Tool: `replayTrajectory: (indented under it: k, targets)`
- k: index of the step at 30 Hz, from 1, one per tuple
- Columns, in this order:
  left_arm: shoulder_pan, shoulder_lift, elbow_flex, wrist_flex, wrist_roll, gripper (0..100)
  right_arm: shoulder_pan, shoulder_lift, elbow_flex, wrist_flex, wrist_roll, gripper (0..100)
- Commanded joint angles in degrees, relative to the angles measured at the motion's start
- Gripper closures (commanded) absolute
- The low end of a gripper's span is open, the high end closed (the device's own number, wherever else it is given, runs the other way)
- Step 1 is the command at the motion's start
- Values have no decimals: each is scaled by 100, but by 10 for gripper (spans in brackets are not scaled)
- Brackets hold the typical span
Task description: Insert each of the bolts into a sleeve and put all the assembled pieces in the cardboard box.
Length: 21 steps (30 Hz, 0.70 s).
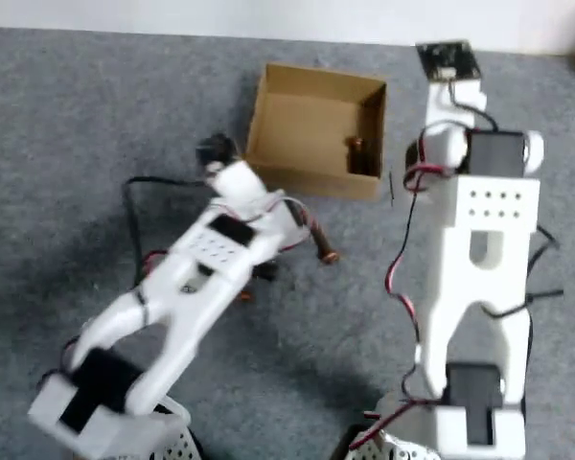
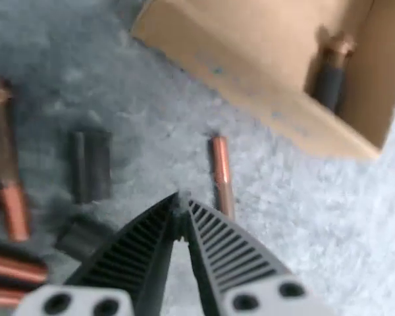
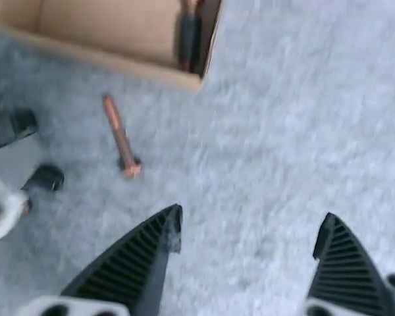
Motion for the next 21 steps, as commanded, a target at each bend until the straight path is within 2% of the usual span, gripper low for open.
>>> replayTrajectory:
  k: [1, 5, 12, 14, 19, 21]
  targets:
    - [435, 673, -734, -149, 88, 993, 84, -848, 1042, -462, -18, 703]
    - [690, 1270, -1147, -149, 264, 992, 92, -1279, 1982, -884, -18, 703]
    - [813, 1323, -1341, -141, 255, 986, 92, -1868, 3020, -1437, -18, 703]
    - [734, 1323, -1297, -141, 255, 939, 92, -1982, 3187, -1473, -18, 703]
    - [734, 1367, -1297, 237, 273, 752, 92, -2185, 3468, -1473, -18, 703]
    - [725, 1376, -1288, 246, 281, 720, 92, -2264, 3582, -1473, -9, 703]
